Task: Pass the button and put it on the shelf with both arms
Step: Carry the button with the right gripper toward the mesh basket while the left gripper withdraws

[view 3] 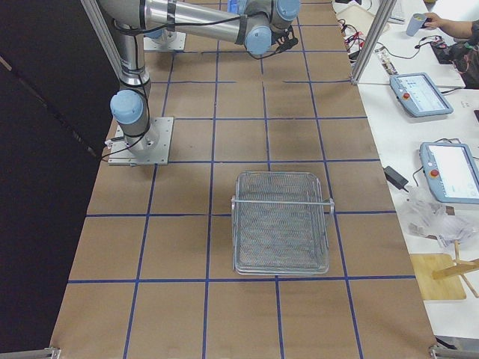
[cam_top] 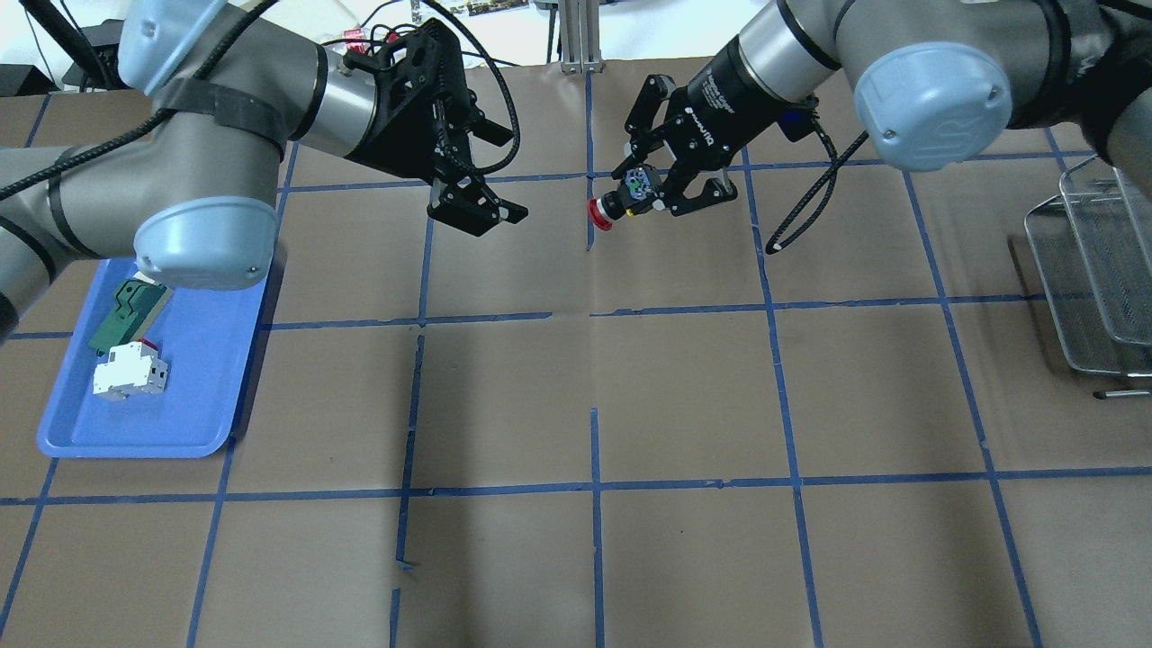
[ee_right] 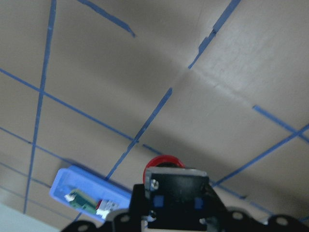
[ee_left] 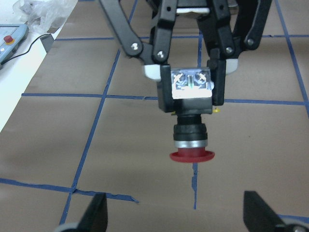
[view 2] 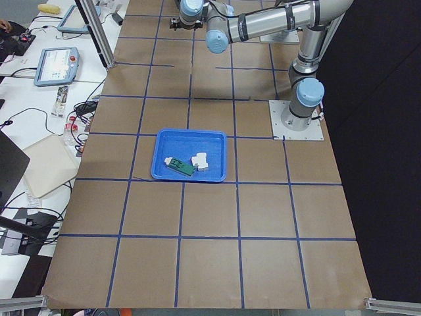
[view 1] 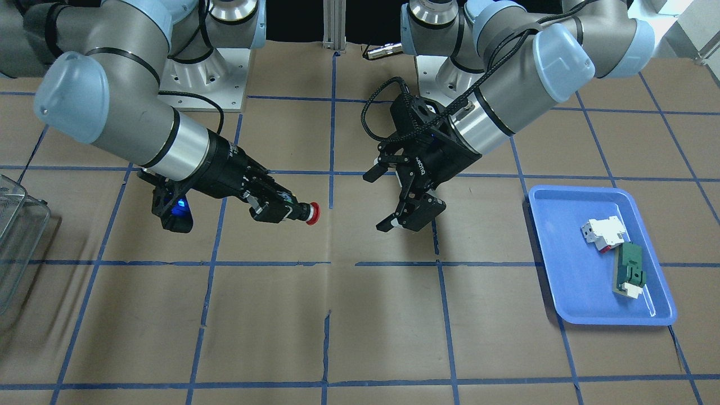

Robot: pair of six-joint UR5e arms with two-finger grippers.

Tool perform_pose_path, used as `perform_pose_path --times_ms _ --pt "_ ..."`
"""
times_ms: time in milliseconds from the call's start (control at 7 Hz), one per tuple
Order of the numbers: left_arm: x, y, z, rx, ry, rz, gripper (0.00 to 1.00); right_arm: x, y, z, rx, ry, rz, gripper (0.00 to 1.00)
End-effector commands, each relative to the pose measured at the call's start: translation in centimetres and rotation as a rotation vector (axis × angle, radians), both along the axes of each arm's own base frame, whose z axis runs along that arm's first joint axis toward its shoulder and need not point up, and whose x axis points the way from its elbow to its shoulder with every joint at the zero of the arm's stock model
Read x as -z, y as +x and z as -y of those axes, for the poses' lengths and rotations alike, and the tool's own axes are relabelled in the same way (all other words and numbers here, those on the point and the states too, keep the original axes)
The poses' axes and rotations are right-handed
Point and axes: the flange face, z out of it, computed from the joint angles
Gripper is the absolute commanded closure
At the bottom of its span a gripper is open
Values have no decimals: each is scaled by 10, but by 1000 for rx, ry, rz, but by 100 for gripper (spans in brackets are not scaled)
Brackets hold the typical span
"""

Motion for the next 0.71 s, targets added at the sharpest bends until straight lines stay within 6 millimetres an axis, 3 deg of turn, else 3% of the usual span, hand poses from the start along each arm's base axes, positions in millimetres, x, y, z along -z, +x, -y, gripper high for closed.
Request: perform_pose_path --times_ms 0,143,286,429,571 --pt "-43 7 11 -79 163 74 0 -3 -95 -6 -219 -70 -101 100" --pt "-56 12 14 -115 184 132 0 -4 -144 -8 -319 -81 -161 100" --pt "-61 18 7 -174 215 206 0 -21 -179 -6 -492 -135 -281 100" --pt "-60 17 -2 -209 234 208 0 -44 -212 -7 -535 -115 -312 100" --pt "-61 25 -1 -227 239 207 0 -59 -262 -11 -686 -123 -391 100"
